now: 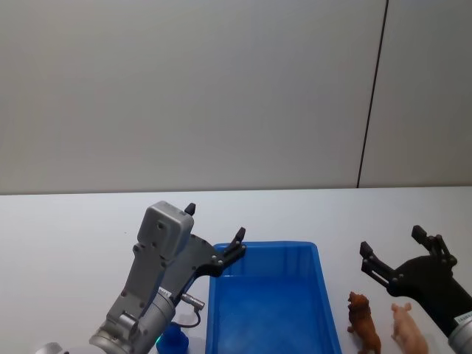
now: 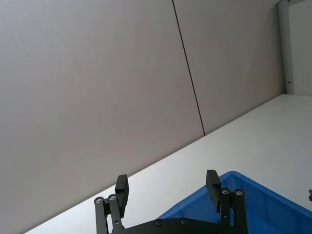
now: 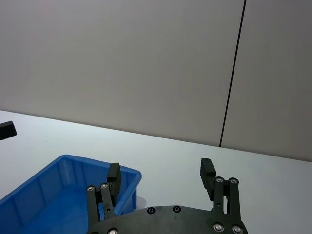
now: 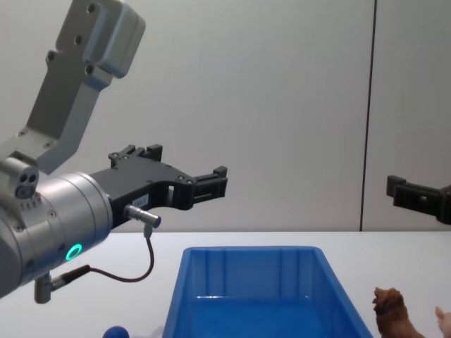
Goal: Pick up the two dolls from the table and place them into the box.
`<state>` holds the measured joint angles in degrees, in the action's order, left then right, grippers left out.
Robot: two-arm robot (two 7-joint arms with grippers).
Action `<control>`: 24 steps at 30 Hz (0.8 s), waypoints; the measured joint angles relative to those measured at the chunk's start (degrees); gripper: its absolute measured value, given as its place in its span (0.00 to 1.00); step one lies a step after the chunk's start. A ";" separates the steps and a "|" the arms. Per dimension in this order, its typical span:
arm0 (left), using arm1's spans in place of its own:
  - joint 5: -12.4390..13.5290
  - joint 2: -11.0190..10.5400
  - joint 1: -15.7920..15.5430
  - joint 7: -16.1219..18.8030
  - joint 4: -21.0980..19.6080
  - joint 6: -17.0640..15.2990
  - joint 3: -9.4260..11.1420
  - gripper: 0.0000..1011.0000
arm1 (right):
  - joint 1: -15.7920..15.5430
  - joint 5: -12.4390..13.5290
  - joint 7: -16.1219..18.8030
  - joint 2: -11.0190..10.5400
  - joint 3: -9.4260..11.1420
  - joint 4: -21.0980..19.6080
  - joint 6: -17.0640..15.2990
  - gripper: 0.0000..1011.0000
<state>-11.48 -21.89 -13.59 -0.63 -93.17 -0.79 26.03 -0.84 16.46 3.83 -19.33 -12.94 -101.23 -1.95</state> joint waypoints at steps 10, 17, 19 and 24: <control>0.00 0.00 0.00 0.00 0.00 0.00 0.00 0.99 | 0.00 0.00 0.00 0.00 0.00 0.00 0.00 0.99; 0.00 0.00 0.00 0.00 0.00 0.00 0.00 0.99 | 0.00 0.00 0.00 0.00 0.00 0.00 0.00 0.99; 0.00 0.00 0.00 0.00 0.00 0.00 0.00 0.99 | 0.00 0.00 0.00 0.00 0.00 0.00 0.00 0.99; 0.00 0.00 0.00 0.00 0.00 0.00 0.00 0.99 | 0.00 0.00 0.00 0.00 0.00 0.00 0.00 0.99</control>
<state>-11.48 -21.89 -13.59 -0.62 -93.17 -0.79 26.02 -0.84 16.46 3.82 -19.34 -12.94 -101.23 -1.95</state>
